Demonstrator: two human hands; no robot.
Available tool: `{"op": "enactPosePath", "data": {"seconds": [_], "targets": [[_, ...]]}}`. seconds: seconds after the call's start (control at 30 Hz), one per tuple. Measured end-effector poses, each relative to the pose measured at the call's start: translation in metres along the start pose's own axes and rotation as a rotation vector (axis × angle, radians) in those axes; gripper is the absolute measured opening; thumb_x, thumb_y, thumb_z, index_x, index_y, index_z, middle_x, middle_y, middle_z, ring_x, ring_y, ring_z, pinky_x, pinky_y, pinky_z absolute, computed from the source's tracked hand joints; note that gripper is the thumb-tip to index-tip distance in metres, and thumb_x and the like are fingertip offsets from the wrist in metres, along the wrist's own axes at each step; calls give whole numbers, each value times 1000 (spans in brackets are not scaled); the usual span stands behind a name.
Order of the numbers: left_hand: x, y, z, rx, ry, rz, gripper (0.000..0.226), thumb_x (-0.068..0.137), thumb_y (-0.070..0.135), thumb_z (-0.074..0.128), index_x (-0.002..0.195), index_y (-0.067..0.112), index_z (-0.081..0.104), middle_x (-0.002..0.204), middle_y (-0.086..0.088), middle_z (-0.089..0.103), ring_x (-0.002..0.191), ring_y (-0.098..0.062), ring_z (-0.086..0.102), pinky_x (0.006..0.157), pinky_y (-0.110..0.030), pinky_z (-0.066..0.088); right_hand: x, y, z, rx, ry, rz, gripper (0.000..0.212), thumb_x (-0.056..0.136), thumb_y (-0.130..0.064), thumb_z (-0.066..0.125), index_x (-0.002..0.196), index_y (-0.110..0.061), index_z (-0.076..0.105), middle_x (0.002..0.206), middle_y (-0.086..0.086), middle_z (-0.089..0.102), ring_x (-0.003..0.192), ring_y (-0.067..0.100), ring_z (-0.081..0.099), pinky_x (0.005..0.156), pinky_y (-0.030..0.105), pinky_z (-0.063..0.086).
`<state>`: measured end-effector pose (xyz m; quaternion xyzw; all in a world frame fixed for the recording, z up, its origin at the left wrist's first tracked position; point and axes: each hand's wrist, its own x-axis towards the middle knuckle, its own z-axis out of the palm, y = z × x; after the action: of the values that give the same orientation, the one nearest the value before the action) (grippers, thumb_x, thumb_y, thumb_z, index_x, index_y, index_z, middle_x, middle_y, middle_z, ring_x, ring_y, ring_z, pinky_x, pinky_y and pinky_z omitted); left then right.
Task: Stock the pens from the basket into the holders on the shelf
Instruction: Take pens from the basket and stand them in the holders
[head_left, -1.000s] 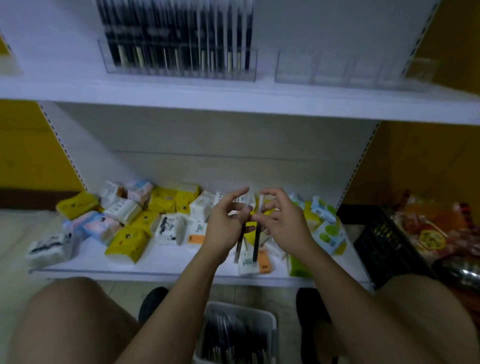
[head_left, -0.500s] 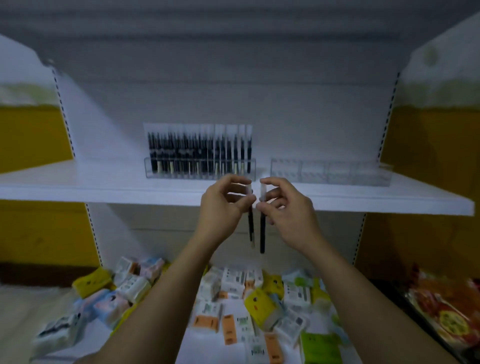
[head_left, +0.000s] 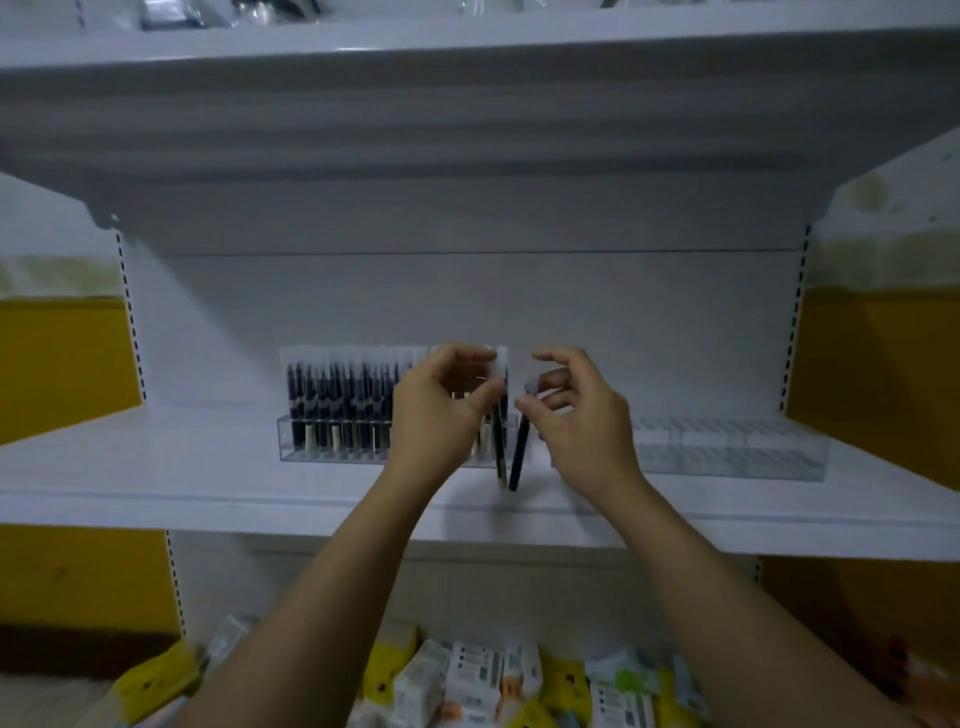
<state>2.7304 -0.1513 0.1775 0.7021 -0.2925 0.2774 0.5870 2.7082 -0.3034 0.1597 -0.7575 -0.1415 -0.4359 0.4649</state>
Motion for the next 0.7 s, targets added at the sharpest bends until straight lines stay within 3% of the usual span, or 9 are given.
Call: {"op": "enactPosePath", "data": {"seconds": [0.2, 0.53, 0.7], "targets": [[46, -6, 1, -13, 56, 21, 20, 83, 17, 73, 99, 29, 66, 93, 11, 69, 83, -1, 66, 79, -29, 59, 51, 11, 8, 0, 61, -61, 40, 83, -18, 75, 107, -39, 52, 85, -16, 59, 72, -3, 62, 59, 8, 49], [91, -24, 21, 46, 23, 31, 19, 86, 17, 71, 102, 25, 64, 94, 10, 67, 88, -5, 65, 80, -29, 58, 85, 39, 28, -30, 95, -72, 37, 84, -14, 73, 113, -29, 55, 85, -20, 56, 73, -12, 59, 57, 1, 42], [95, -35, 27, 114, 35, 32, 18, 89, 20, 68, 102, 30, 60, 90, 19, 62, 84, 3, 62, 65, -10, 49, 82, 52, 37, -40, 50, -20, 36, 84, -15, 73, 114, -26, 57, 84, -19, 56, 71, -10, 59, 57, 2, 43]]}}
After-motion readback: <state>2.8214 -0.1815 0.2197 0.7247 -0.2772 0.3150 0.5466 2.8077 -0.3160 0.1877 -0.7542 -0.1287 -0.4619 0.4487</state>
